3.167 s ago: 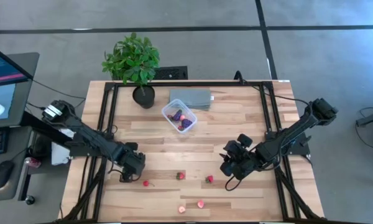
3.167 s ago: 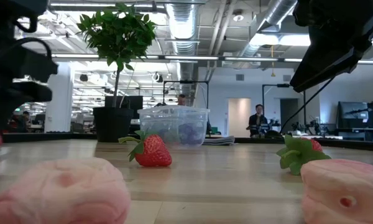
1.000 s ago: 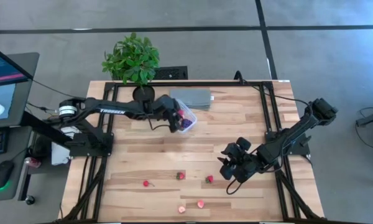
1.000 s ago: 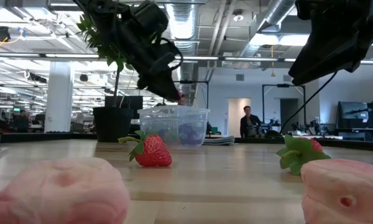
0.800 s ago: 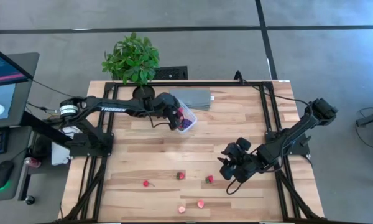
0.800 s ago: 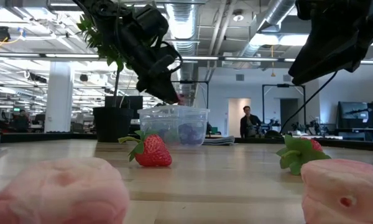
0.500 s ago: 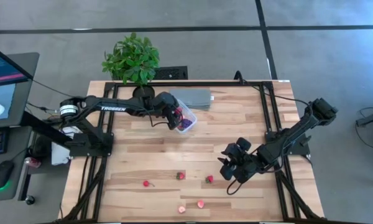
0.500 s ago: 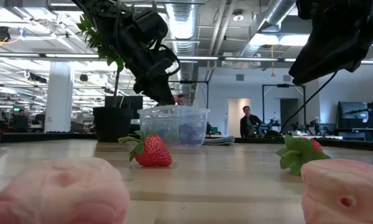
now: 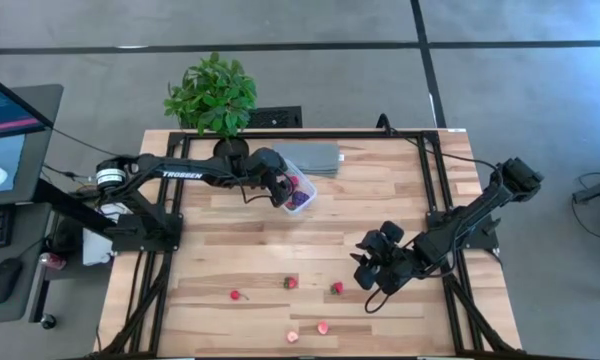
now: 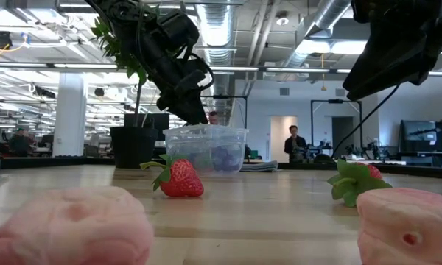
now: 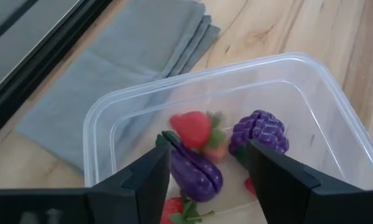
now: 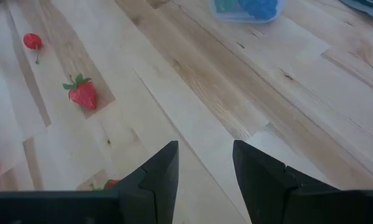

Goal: Pick and placing Produce into tupperware
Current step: Put the red cherry into the transparent bin

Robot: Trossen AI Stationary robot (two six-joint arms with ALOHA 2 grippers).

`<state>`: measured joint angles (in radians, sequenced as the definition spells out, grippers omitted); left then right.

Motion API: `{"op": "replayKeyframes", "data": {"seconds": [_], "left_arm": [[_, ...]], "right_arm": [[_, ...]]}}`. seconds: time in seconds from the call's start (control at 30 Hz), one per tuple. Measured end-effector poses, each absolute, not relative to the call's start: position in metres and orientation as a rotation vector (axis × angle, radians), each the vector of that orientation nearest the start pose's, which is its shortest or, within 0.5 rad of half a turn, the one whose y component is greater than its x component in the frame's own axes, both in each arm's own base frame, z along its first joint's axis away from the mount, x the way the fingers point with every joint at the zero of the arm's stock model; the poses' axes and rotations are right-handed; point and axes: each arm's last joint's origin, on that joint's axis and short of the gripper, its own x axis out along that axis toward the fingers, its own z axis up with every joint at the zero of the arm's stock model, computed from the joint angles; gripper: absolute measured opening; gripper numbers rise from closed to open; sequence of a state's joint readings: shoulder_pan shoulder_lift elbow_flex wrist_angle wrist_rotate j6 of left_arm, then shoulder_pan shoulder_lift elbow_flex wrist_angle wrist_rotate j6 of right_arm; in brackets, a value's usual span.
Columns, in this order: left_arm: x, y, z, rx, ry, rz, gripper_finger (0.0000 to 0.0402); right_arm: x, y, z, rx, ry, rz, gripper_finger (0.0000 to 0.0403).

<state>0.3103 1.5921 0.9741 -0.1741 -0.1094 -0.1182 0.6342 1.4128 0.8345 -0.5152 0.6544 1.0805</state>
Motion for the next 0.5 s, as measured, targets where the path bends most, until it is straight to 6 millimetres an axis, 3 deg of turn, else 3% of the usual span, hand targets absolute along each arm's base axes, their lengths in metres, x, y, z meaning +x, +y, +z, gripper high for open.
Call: {"op": "replayKeyframes", "data": {"seconds": [0.17, 0.5], "left_arm": [[0.314, 0.101, 0.209, -0.231, 0.755, 0.336, 0.0215], [0.321, 0.084, 0.247, -0.156, 0.752, 0.063, 0.0217]], "right_arm": [[0.218, 0.139, 0.2, 0.356, 0.731, -0.458, 0.0175], [0.218, 0.139, 0.2, 0.35, 0.735, -0.456, 0.0175]]}}
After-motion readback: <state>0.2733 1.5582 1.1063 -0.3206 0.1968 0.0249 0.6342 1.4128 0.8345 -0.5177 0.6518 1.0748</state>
